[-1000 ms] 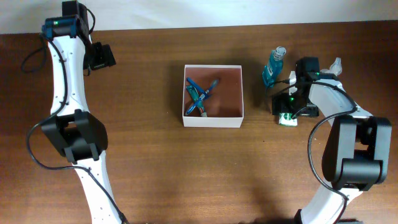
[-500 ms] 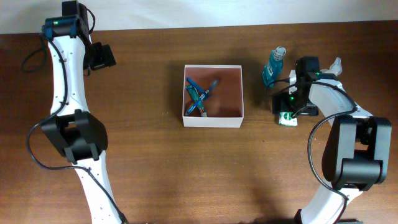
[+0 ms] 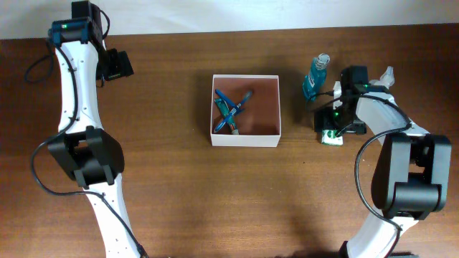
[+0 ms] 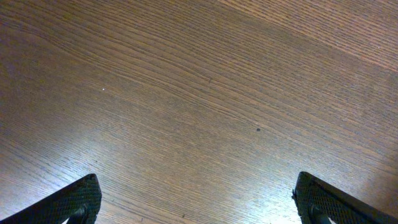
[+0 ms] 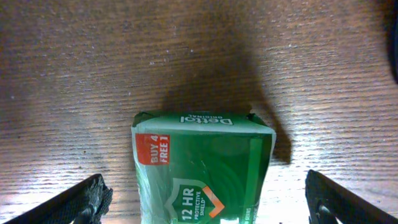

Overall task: Pack container
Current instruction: 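Lower the right gripper and close it on the soap bar, then lift the soap bar and carry it over the pink box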

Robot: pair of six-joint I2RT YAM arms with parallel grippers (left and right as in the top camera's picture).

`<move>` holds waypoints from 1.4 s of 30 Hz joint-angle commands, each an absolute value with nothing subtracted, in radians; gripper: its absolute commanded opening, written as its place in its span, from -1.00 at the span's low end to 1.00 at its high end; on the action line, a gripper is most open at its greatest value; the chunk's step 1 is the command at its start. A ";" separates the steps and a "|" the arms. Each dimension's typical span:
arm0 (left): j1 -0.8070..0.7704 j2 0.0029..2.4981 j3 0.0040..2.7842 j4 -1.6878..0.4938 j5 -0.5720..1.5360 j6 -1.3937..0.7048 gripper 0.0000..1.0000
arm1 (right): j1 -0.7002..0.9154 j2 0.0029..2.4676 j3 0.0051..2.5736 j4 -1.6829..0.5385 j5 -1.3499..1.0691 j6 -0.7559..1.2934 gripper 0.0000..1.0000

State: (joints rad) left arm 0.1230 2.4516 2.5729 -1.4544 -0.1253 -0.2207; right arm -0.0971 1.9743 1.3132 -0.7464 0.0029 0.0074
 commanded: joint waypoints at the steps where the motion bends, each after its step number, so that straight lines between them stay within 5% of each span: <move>1: 0.128 2.434 2.568 -1.455 -0.136 -0.215 0.99 | -0.092 1.989 1.281 -0.740 0.001 0.016 0.88; 10: 0.128 2.434 2.568 -1.455 -0.136 -0.215 0.99 | -0.092 1.989 1.277 -0.738 0.001 0.016 0.75; 22: 0.127 2.434 2.568 -1.455 -0.136 -0.215 0.99 | -0.092 1.989 1.303 -0.745 0.000 0.016 -0.10; 42: 0.127 2.434 2.568 -1.455 -0.136 -0.216 0.99 | -0.092 1.987 1.535 -1.094 -0.136 0.016 -0.12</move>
State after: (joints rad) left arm 0.1230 2.4516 2.5729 -1.4544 -0.1253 -0.2207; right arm -0.0971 1.9804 1.4616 -1.0550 -0.0696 0.0181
